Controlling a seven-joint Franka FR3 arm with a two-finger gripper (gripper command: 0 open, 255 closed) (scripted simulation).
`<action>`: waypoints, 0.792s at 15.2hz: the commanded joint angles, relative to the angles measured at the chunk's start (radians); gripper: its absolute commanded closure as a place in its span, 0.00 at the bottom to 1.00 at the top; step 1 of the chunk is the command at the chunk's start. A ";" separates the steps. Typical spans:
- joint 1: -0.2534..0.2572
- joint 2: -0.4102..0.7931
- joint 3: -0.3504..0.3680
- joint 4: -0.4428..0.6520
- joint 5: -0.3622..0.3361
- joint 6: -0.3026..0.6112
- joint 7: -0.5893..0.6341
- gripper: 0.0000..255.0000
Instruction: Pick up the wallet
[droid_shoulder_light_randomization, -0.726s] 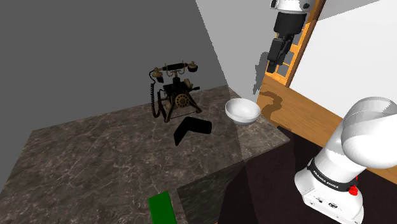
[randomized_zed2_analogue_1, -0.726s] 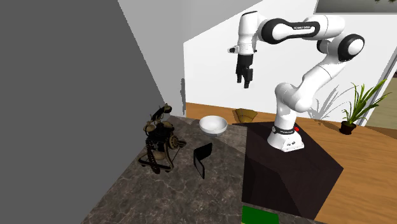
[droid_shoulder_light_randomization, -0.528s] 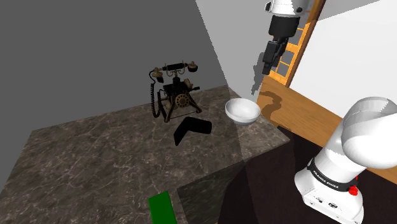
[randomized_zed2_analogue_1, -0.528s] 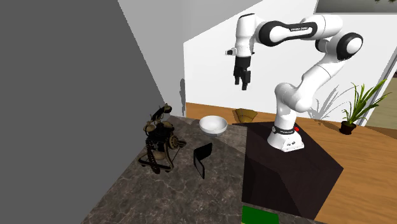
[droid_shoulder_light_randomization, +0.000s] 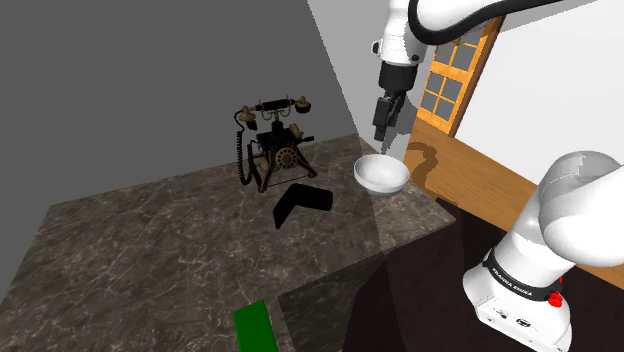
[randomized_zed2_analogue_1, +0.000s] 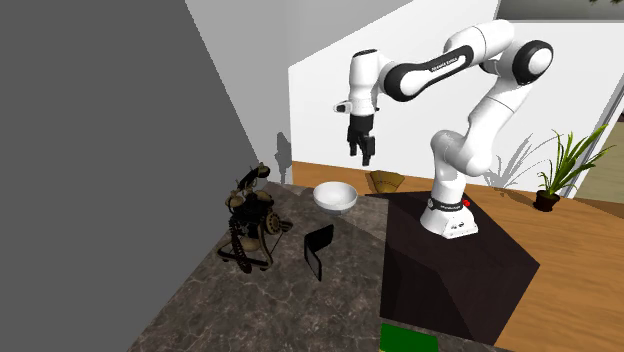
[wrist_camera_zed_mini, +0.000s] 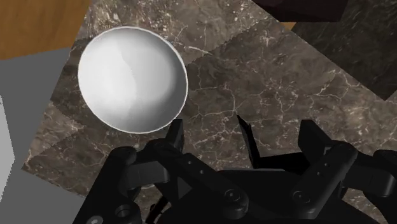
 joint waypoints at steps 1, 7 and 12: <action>0.013 0.066 0.001 -0.003 0.006 0.070 -0.021 0.00; 0.054 0.283 0.015 0.044 0.031 0.240 -0.075 0.00; 0.083 0.471 0.033 0.118 0.051 0.354 -0.120 0.00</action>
